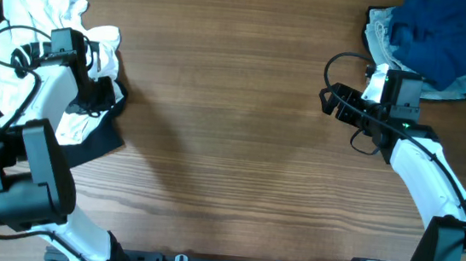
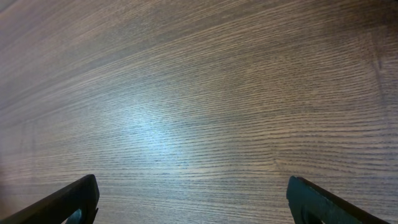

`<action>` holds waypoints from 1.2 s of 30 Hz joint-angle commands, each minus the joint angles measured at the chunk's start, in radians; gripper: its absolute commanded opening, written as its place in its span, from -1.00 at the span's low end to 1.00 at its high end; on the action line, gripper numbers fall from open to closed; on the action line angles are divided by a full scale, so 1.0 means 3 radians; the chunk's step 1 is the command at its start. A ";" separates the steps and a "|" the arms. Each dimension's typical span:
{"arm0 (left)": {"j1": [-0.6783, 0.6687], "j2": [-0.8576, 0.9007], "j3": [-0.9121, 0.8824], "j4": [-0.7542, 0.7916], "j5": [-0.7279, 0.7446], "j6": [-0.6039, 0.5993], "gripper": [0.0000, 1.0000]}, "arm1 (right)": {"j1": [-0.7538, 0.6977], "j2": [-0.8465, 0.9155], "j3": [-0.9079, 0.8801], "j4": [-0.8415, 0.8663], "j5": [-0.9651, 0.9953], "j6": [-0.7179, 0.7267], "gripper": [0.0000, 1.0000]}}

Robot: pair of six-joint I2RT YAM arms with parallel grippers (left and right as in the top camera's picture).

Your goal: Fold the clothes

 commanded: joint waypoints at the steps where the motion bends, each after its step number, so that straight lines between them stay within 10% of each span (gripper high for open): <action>1: 0.0006 0.0104 0.0048 0.0010 0.0039 0.0014 -0.45 | 0.0014 0.0047 0.0071 0.0006 -0.0075 0.0017 0.94; 5: 0.0006 0.0172 0.0048 0.0009 0.0039 0.0014 -0.51 | 0.0014 0.0047 0.0071 0.0006 -0.0075 0.0015 0.94; 8: 0.0006 0.0187 0.0048 0.0011 0.0036 0.0015 -0.92 | 0.0014 0.0047 0.0071 0.0005 -0.0075 0.0014 0.94; 25: -0.0154 -0.0394 0.0893 -0.0546 0.0210 -0.0275 -0.92 | 0.0013 0.0046 0.0071 0.0056 -0.0062 0.0017 0.94; 36: -0.1266 -0.0684 0.1076 -0.0298 0.0329 -0.0365 -0.92 | -0.0234 0.0043 0.0071 0.0047 -0.0149 0.0486 0.71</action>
